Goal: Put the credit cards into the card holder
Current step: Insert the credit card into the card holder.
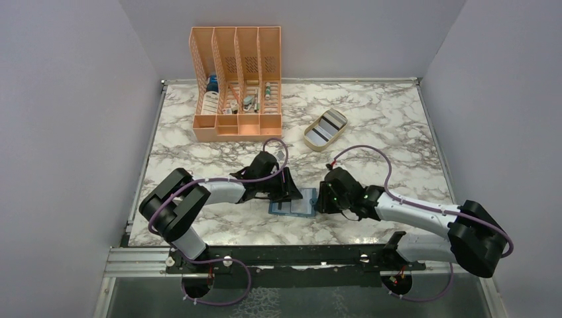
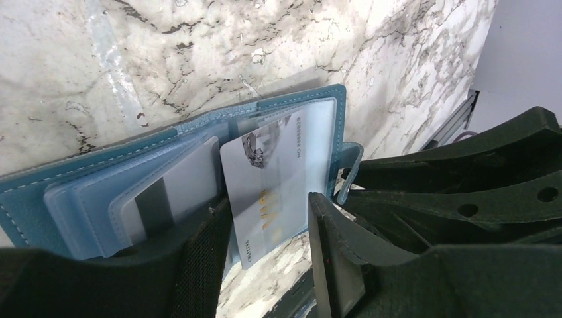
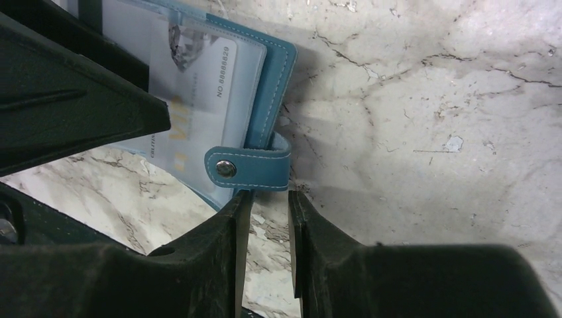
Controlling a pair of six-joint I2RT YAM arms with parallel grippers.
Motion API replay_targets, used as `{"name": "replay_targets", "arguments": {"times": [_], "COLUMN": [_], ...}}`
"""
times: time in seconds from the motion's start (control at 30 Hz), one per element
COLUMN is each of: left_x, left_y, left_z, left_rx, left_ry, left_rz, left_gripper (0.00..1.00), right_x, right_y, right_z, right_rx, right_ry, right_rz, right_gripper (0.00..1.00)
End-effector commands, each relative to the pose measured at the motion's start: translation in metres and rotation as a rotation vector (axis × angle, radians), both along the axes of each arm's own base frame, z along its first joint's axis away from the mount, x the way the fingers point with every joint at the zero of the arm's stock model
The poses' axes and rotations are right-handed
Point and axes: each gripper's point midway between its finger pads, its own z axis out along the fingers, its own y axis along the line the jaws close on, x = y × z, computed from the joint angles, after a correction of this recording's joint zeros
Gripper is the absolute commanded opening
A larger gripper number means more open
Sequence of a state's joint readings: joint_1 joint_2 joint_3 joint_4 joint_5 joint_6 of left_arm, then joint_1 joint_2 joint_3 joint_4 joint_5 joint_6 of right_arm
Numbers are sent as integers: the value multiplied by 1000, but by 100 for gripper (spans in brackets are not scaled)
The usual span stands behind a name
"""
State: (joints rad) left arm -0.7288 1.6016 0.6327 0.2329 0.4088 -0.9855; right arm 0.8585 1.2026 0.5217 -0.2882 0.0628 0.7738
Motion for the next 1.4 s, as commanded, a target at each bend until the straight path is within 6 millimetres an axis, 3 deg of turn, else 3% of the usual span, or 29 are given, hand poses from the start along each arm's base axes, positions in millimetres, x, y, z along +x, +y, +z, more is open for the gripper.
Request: {"name": "replay_targets", "arguments": {"times": [0.0, 0.33, 0.6, 1.0, 1.23, 1.37], "left_x": [3, 3, 2, 5, -1, 1], "left_y": [2, 0, -2, -20, -33, -27], "left_z": [-3, 1, -6, -2, 3, 1], "left_rx": [34, 19, 14, -14, -33, -9], "left_ry": [-15, -27, -11, -60, -75, -80], "left_rz": [6, 7, -2, -85, -117, -80], "left_gripper": [49, 50, 46, 29, 29, 35], "right_x": [16, 32, 31, 24, 22, 25], "right_y": [9, 18, 23, 27, 26, 21], "right_z": [21, 37, 18, -5, -14, -6], "right_rx": [24, 57, 50, 57, 44, 27], "right_ry": [-66, -122, -84, -41, -28, -55], "right_rz": [-14, -45, -36, -12, -1, -15], "right_gripper": [28, 37, 40, 32, 31, 31]}}
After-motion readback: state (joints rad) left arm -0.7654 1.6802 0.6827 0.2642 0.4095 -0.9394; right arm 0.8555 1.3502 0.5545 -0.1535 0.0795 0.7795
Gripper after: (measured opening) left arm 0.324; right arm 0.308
